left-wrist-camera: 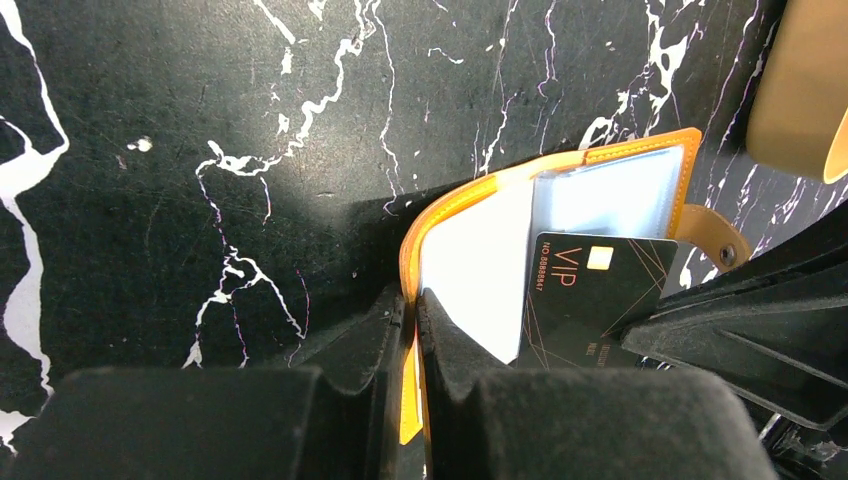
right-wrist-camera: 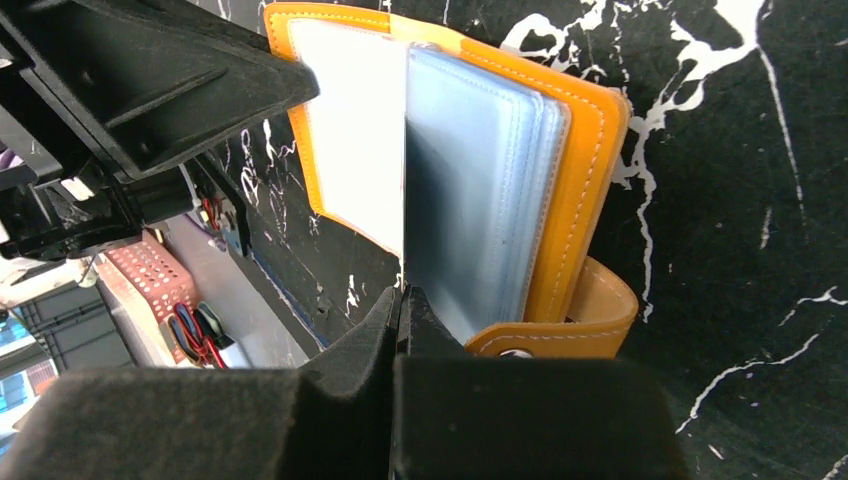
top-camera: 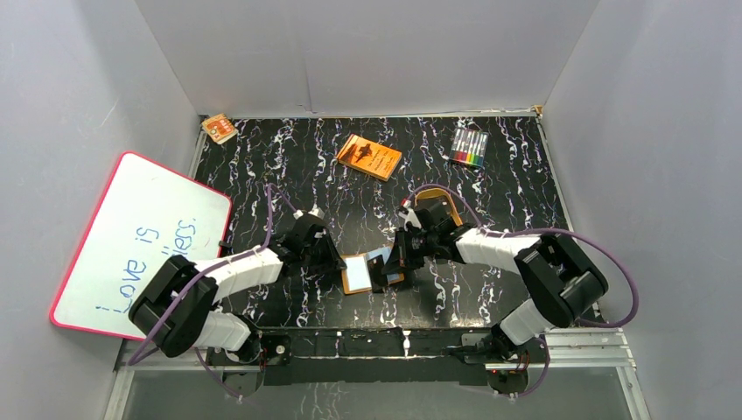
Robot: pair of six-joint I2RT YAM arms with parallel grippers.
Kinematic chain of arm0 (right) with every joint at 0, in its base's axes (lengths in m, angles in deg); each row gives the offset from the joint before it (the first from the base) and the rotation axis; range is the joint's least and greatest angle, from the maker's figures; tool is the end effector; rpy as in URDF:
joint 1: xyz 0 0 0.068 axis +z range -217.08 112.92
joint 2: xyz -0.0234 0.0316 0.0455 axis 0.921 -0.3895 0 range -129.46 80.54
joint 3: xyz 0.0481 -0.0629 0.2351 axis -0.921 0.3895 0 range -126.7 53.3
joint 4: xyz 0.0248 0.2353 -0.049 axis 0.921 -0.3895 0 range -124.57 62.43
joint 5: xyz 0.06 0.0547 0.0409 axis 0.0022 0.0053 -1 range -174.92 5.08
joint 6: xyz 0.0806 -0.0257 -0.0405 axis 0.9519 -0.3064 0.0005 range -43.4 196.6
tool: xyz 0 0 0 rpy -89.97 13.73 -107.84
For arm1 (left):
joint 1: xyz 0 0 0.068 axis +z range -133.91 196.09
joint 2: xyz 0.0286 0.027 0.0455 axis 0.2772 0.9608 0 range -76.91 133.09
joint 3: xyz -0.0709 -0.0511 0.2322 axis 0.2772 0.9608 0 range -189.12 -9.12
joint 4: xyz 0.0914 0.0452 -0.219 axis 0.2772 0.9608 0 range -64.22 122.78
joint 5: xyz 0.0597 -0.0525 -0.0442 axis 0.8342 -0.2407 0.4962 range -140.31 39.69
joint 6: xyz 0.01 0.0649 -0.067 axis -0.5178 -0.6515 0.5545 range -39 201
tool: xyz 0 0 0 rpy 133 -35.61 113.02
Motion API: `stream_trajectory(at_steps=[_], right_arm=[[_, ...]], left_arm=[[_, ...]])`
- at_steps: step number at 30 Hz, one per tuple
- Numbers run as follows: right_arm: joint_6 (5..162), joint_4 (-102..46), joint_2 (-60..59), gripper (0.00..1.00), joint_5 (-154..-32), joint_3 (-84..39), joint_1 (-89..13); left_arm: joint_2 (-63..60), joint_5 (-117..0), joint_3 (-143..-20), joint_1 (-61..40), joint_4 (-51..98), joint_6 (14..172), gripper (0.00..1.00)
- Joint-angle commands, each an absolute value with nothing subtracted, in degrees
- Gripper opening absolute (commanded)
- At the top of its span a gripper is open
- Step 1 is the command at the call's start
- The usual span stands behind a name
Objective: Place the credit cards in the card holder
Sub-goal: Insert the credit card into the card holder.
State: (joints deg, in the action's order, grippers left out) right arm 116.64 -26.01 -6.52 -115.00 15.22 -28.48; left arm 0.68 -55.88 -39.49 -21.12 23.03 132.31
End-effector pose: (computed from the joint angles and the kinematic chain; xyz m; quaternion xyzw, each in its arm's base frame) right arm 0.2076 0.2198 0.1138 -0.0829 0.9010 0.4092 0.1180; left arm 0.2162 -0.1744 0.1120 -0.0943 0.9164 -0.3018 0.2455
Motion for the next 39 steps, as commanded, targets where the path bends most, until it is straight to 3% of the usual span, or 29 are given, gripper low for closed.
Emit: stream_trajectory(at_steps=[1, 39], right_arm=[[114.46, -25.11, -7.63, 0.0, -114.02, 11.79, -29.09], [117.54, -21.97, -14.81, 0.0, -111.7, 10.78, -29.35]], left_arm=[[1.54, -54.73, -41.46, -21.08, 23.94, 130.81, 0.06], [2.61, -55.83, -41.1, -21.05, 23.29, 131.17, 0.05]])
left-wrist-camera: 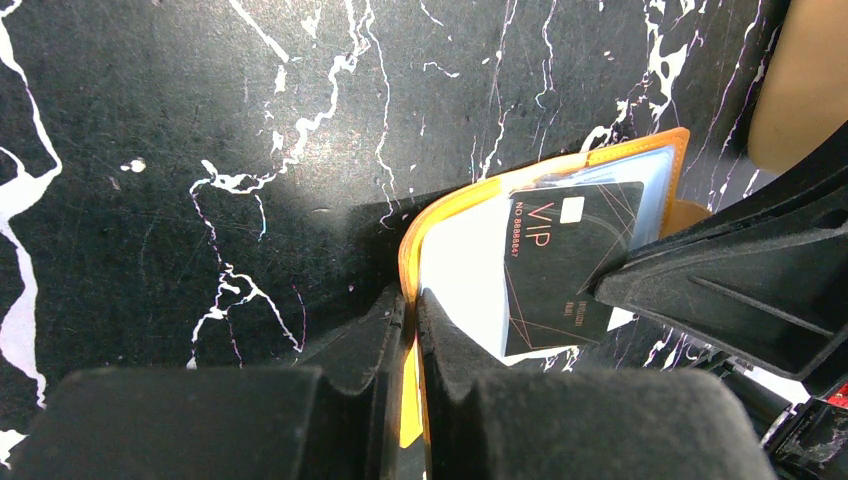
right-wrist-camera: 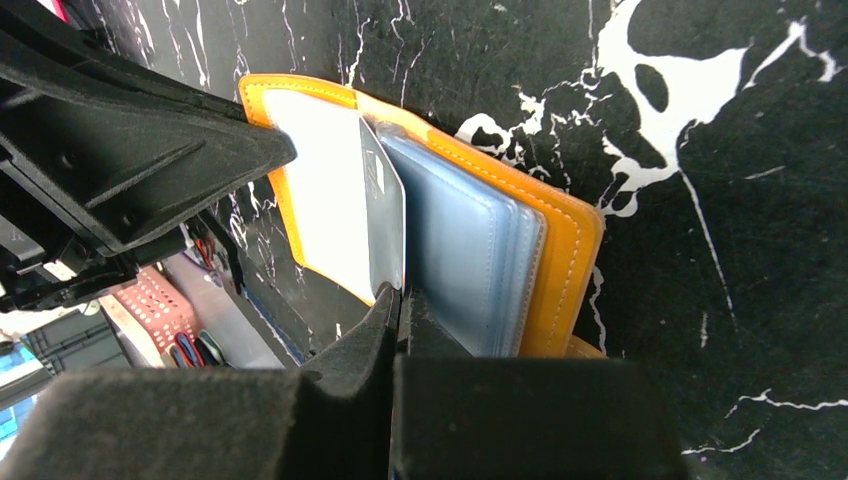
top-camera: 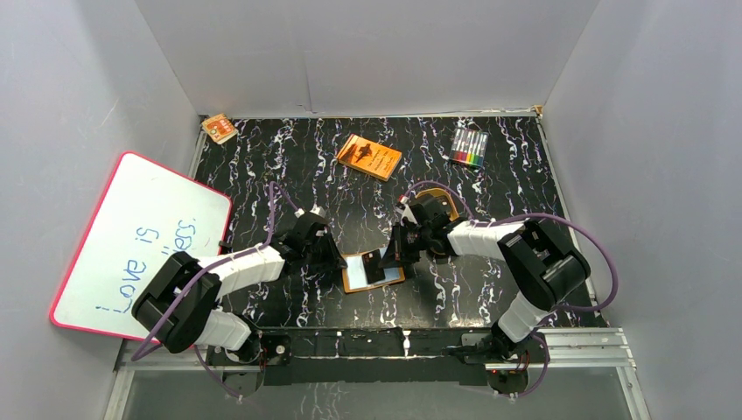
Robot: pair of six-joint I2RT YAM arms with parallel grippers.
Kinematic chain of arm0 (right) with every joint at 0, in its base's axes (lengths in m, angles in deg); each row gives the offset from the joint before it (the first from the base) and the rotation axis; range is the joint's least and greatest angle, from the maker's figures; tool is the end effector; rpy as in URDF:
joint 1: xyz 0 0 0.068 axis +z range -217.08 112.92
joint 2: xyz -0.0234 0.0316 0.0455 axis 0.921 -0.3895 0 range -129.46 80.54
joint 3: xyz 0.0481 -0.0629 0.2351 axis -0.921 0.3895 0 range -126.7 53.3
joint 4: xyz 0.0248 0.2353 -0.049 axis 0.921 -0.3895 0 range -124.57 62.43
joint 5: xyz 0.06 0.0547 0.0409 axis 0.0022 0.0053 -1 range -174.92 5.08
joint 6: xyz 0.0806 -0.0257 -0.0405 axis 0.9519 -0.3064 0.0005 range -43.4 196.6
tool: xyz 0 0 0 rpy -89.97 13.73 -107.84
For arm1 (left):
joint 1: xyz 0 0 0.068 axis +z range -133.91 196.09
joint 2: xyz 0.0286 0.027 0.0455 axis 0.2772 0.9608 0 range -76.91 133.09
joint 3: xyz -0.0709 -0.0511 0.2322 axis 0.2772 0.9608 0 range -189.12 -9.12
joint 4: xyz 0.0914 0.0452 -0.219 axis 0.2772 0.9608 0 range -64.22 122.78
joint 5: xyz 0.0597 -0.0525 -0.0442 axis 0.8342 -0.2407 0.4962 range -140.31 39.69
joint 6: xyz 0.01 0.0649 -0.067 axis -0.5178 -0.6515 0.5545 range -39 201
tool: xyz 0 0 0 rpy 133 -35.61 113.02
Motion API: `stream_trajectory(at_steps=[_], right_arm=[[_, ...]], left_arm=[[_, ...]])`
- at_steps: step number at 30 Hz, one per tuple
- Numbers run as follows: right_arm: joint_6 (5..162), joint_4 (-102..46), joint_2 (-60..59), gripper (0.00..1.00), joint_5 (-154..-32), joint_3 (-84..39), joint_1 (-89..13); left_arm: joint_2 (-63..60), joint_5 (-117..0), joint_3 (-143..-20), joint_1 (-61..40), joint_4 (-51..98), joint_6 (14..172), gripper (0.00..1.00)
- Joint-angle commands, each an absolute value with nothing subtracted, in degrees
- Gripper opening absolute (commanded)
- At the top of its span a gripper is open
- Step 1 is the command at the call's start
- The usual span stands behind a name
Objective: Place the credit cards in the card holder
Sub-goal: Insert the credit card into the card holder.
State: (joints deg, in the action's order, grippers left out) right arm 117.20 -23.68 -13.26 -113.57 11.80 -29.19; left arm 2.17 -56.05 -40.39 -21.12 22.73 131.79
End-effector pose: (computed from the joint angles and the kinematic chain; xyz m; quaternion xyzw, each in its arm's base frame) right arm 0.2264 0.2275 0.1002 -0.0663 0.9076 0.3968 0.1200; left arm 0.2194 -0.1772 0.1107 -0.0898 0.9177 -0.3001 0.2442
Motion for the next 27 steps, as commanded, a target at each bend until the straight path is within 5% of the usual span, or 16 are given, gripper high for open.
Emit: stream_trajectory(at_steps=[1, 27], right_arm=[[117.65, -21.86, -14.8, 0.0, -111.86, 10.96, -29.36], [117.2, -25.91, -12.18, 0.0, -108.99, 14.19, -30.33]], left_arm=[[2.58, -55.84, -41.06, -21.08, 23.24, 131.16, 0.05], [1.49, -53.75, -40.85, -21.08, 25.11, 131.48, 0.03]])
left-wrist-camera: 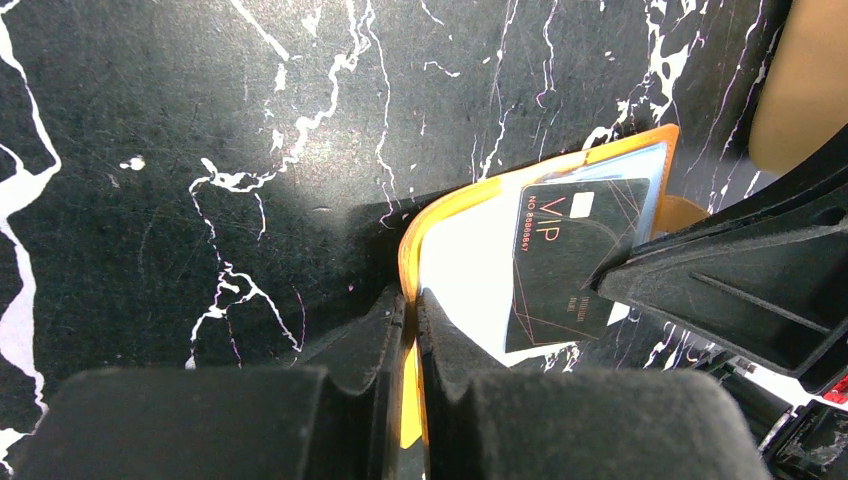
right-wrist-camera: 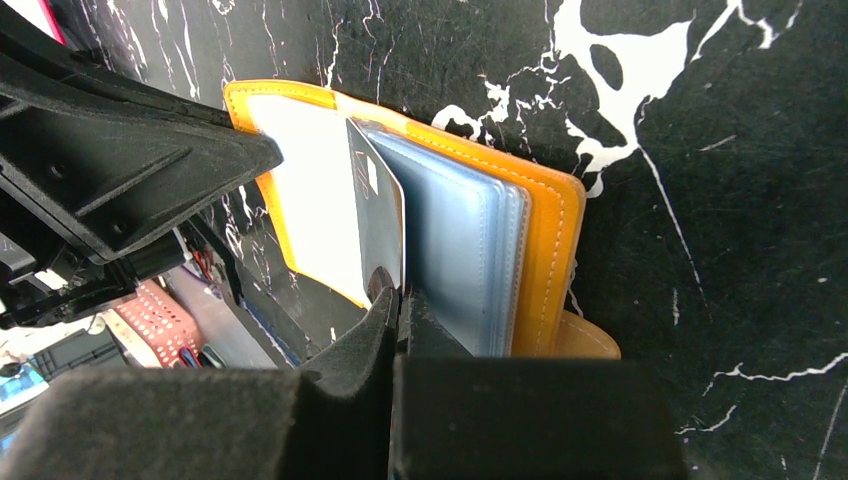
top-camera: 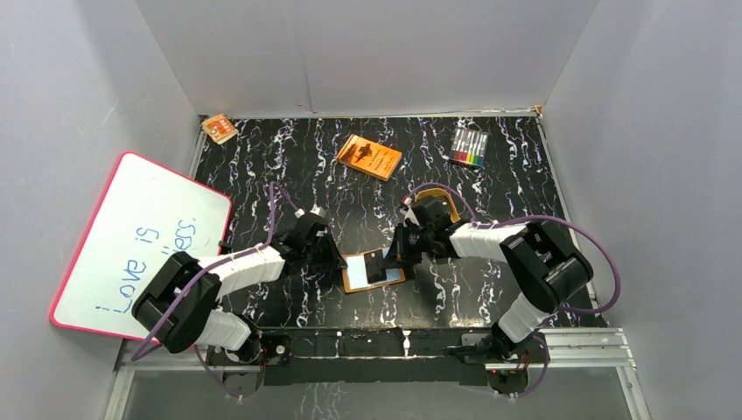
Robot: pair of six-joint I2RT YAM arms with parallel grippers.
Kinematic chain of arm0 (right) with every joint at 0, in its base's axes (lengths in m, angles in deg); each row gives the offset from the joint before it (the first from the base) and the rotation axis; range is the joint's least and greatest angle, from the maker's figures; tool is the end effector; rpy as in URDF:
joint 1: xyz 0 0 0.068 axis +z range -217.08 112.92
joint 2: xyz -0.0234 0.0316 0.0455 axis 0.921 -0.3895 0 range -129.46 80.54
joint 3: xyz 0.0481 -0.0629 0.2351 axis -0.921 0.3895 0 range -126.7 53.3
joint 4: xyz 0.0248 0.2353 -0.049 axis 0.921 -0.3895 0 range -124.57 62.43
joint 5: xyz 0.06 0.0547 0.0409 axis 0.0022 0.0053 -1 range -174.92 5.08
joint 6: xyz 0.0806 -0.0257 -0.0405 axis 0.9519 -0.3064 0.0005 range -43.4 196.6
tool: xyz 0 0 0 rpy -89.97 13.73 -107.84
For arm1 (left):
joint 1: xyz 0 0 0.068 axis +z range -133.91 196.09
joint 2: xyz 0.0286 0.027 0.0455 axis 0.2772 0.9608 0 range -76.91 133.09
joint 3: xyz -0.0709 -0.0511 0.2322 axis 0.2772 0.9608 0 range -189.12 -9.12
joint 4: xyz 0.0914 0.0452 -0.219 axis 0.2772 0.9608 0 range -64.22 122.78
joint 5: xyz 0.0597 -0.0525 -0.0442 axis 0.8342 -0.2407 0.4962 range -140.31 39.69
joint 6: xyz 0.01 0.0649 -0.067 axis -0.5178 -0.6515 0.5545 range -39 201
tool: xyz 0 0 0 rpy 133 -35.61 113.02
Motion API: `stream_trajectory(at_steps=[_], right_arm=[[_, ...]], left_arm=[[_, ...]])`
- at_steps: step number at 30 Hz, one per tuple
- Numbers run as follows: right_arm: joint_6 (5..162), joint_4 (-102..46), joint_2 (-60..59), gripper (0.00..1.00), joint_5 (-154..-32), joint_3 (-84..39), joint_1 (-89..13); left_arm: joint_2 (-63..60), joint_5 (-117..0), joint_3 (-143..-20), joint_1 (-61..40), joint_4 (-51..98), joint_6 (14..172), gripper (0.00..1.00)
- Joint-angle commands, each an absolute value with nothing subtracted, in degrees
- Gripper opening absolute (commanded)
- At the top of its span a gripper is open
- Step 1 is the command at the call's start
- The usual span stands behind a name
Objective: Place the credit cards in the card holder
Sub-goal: Insert the credit card into the card holder.
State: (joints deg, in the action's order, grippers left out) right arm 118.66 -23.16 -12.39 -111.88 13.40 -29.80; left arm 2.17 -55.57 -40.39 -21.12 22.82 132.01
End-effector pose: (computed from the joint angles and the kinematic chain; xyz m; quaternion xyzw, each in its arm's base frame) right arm 0.2262 0.2202 0.0968 -0.0443 0.9124 0.3872 0.1252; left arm 0.2197 -0.1765 0.1104 -0.0933 0.9179 -0.2973 0.2458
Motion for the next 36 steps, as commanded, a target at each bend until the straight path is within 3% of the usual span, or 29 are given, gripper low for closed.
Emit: stream_trajectory(at_steps=[1, 36], right_arm=[[117.14, -25.86, -12.48, 0.0, -109.35, 13.98, -30.33], [121.02, -20.71, -19.12, 0.0, -114.21, 9.3, -26.4]], left_arm=[[1.48, -53.86, -40.79, -21.08, 24.94, 131.48, 0.03], [1.09, -55.54, -39.46, -21.06, 23.1, 132.62, 0.03]])
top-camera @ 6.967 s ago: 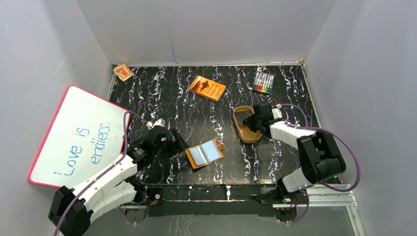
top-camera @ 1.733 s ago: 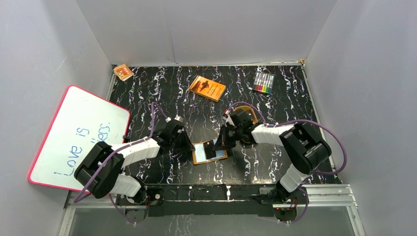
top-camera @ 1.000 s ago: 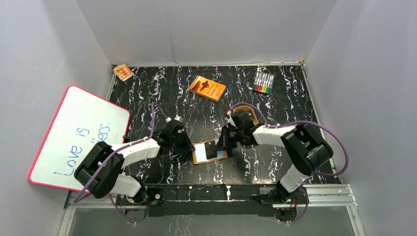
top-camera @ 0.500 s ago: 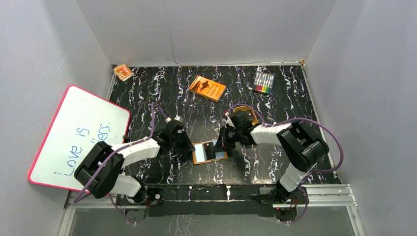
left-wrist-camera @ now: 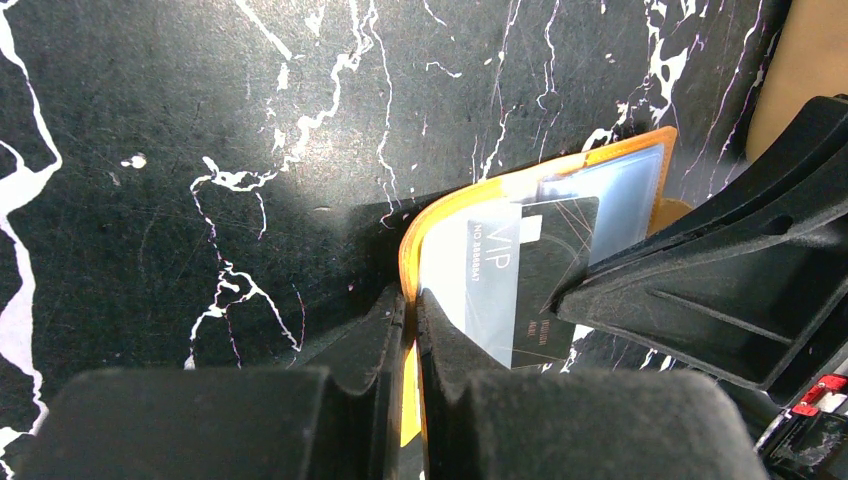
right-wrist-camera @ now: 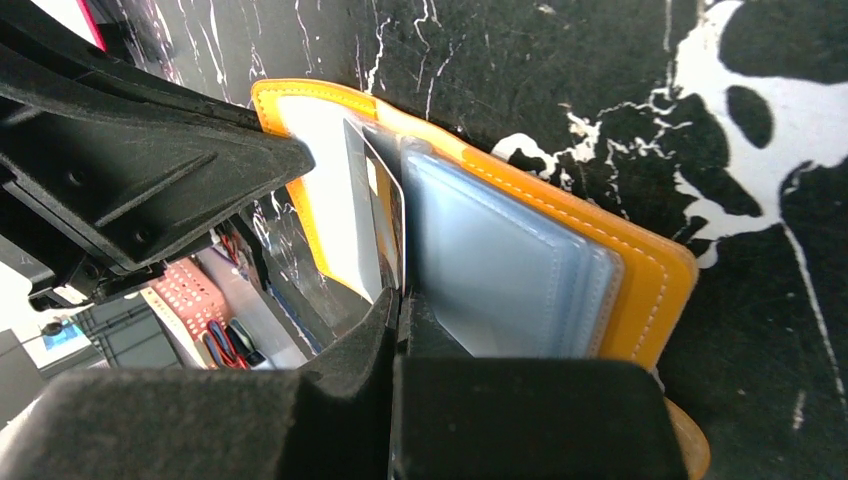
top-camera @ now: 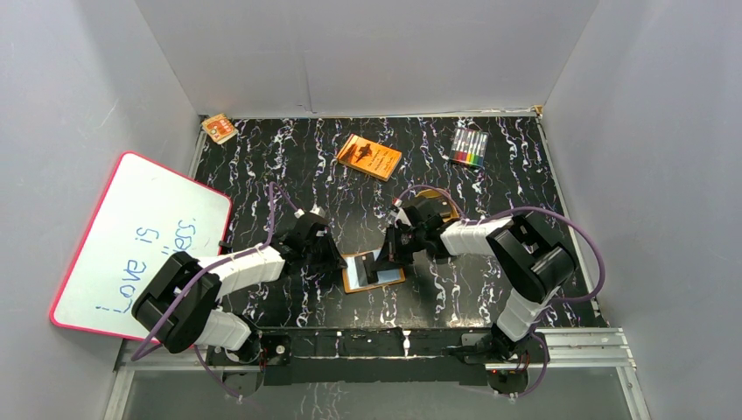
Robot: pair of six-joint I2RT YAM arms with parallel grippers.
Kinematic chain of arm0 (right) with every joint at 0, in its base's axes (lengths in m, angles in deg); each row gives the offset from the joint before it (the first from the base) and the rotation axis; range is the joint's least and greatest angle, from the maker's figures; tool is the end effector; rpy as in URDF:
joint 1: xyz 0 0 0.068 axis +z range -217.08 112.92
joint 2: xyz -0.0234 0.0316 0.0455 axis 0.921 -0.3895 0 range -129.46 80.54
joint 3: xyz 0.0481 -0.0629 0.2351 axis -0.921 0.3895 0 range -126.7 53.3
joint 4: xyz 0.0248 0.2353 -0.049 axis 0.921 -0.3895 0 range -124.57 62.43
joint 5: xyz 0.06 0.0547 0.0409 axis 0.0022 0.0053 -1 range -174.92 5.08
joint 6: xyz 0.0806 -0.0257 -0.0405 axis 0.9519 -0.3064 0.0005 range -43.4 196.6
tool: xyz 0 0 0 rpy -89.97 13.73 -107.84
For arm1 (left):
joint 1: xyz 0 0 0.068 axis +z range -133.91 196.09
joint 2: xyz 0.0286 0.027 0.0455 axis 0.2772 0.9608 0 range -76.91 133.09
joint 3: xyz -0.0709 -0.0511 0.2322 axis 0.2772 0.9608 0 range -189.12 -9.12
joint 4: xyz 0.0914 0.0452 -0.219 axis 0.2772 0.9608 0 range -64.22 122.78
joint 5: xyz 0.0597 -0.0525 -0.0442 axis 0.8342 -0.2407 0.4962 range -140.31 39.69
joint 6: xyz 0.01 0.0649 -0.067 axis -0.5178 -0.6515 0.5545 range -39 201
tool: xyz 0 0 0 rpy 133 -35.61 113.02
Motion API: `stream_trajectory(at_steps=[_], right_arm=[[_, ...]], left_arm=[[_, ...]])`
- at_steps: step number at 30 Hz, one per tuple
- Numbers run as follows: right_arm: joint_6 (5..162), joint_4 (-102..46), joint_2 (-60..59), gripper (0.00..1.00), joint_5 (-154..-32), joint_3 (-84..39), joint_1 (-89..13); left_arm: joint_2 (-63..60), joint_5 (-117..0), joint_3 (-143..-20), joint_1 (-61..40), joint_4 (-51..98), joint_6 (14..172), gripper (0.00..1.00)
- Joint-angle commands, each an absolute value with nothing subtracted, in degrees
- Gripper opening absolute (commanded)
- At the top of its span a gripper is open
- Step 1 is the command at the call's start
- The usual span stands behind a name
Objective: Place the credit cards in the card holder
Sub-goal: Insert the credit card into the card holder.
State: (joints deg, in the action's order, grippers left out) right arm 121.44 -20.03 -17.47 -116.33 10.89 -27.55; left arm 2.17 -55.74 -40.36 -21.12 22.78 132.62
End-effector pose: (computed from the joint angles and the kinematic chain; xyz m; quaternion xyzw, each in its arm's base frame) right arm 0.2240 0.2419 0.0901 -0.0551 0.9024 0.4186 0.0855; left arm 0.2195 -0.1767 0.1104 -0.0976 0.9173 -0.2996 0.2433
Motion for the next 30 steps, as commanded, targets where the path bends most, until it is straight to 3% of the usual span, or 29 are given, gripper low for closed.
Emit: stream_trajectory(at_steps=[1, 8, 14, 18, 24, 30], right_arm=[[121.12, -20.76, -19.29, 0.0, -114.21, 9.08, -26.18], [120.71, -21.28, -20.18, 0.0, -114.88, 8.05, -25.15], [119.0, -24.57, -18.21, 0.23, -113.01, 6.62, -25.14], [118.38, -25.95, -17.81, 0.3, -112.43, 5.74, -25.13], [118.56, -25.86, -17.7, 0.33, -112.49, 5.7, -25.12], [119.14, -24.49, -18.49, 0.33, -114.12, 5.4, -24.7]], left_arm=[[1.0, -55.48, -39.43, -21.07, 23.17, 132.68, 0.03], [0.09, -54.86, -39.42, -21.06, 24.25, 133.19, 0.04], [-2.08, -52.94, -39.81, -21.06, 27.03, 132.82, 0.07], [-2.87, -52.34, -40.26, -21.07, 28.39, 132.27, 0.07], [-4.15, -52.0, -40.1, -21.08, 29.5, 131.92, 0.12], [-3.33, -52.64, -39.34, -21.08, 28.45, 132.15, 0.1]])
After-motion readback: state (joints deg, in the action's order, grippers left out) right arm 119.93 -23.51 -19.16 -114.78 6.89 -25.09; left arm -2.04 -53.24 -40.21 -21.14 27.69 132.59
